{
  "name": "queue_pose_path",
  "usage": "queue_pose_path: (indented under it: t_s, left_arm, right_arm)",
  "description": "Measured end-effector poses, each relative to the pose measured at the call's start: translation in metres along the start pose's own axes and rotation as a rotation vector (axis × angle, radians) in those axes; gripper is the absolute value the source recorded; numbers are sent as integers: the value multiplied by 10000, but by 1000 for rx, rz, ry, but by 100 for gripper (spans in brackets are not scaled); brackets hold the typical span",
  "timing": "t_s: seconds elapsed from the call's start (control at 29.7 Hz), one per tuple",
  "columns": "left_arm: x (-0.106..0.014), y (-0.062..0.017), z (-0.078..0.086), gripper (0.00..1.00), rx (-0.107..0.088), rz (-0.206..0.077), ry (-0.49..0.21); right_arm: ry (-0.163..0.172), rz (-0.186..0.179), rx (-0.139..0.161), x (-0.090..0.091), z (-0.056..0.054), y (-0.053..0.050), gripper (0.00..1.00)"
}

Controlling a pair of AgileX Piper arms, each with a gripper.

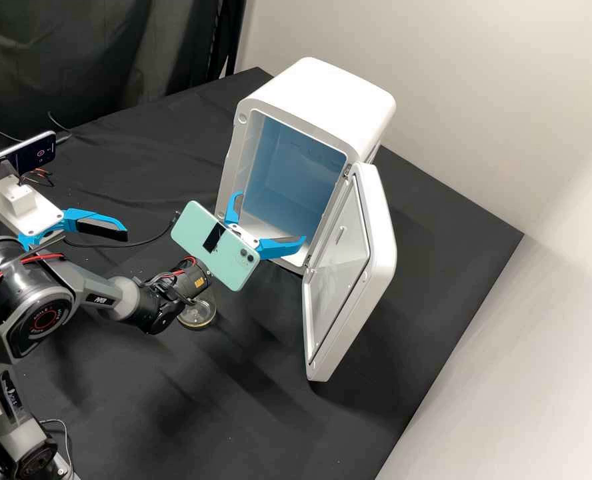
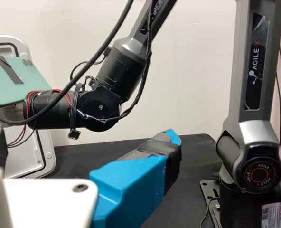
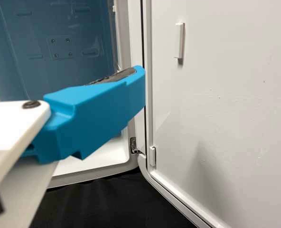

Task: Place the flask in the incubator

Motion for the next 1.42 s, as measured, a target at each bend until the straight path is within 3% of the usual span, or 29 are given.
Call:
queue_pose_path:
  t_s: [0.37,0.47,0.64,0.91,1.11,1.18,1.25,1.42]
  left_arm:
    - [0,0,0,100,0,0,0]
    - [-26,-34,-5,100,0,-13,2]
    - [-169,-93,-16,100,-1,-42,9]
    - [-506,-29,-111,100,-12,-28,51]
    - [-701,-42,-139,100,-12,-32,64]
    - [-763,-51,-154,100,-25,-35,70]
    - [-821,-72,-171,100,-37,-42,74]
    - [-913,-131,-185,100,-35,-71,58]
  right_arm:
    - [0,0,0,0,0,0,100]
    - [0,0,0,0,0,0,100]
    - [0,0,0,0,0,0,100]
    - [0,0,0,0,0,0,100]
    - [0,0,0,0,0,0,100]
    - [0,0,0,0,0,0,100]
    - [0,0,0,0,0,0,100]
    - [0,0,0,0,0,0,100]
